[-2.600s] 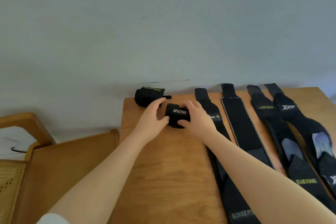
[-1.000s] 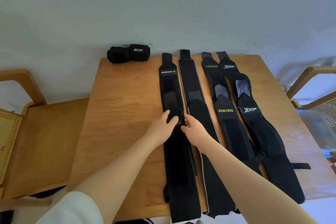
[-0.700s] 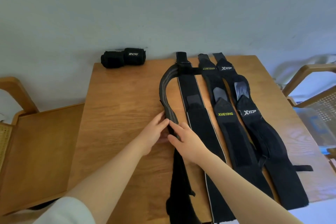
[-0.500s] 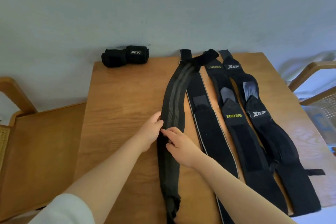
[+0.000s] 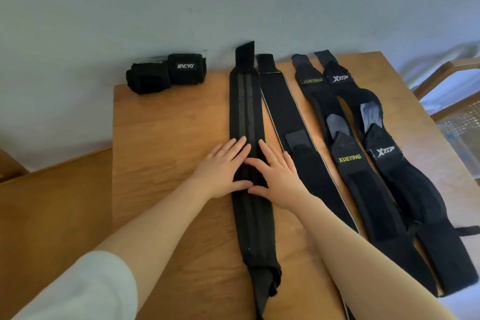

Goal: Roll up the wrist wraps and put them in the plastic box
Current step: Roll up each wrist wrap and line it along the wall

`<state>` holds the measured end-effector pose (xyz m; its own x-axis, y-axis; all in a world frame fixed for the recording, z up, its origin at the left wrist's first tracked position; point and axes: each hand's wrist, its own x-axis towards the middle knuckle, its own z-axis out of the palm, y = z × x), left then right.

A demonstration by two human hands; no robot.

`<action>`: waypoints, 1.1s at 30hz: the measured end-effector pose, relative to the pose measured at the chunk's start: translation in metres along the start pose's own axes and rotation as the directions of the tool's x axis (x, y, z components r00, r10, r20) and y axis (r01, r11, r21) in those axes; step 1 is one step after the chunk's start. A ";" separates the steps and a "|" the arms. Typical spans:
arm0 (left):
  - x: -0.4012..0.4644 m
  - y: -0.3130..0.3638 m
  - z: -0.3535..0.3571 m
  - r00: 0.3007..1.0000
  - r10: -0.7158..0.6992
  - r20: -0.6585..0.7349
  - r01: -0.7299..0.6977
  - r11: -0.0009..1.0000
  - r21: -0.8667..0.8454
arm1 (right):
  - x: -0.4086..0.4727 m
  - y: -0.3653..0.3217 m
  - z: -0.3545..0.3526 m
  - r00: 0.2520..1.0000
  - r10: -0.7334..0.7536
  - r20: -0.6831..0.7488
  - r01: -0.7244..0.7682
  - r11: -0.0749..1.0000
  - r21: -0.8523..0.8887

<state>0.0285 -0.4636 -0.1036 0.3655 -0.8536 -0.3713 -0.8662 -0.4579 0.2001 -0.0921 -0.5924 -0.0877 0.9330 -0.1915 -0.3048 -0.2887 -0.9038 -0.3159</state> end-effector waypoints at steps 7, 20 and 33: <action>0.019 0.009 -0.018 0.971 -0.230 -0.064 0.234 0.971 0.055 | -0.033 0.000 -0.014 0.979 0.193 -0.071 -0.168 0.951 0.259; -0.145 0.148 0.025 0.775 -0.624 0.097 0.376 0.333 -0.865 | -0.186 0.011 0.036 0.969 -0.017 0.247 -0.092 0.902 0.422; -0.193 0.251 0.076 0.687 -0.612 0.391 0.336 -0.209 -0.918 | -0.262 -0.016 0.054 0.987 -0.024 0.158 -0.058 0.868 0.493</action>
<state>-0.2852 -0.3943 -0.0508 0.6479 -0.2094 -0.7324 0.6171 -0.4193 0.6658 -0.3433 -0.5069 -0.0508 0.8939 -0.1066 -0.4354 -0.4104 -0.5850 -0.6995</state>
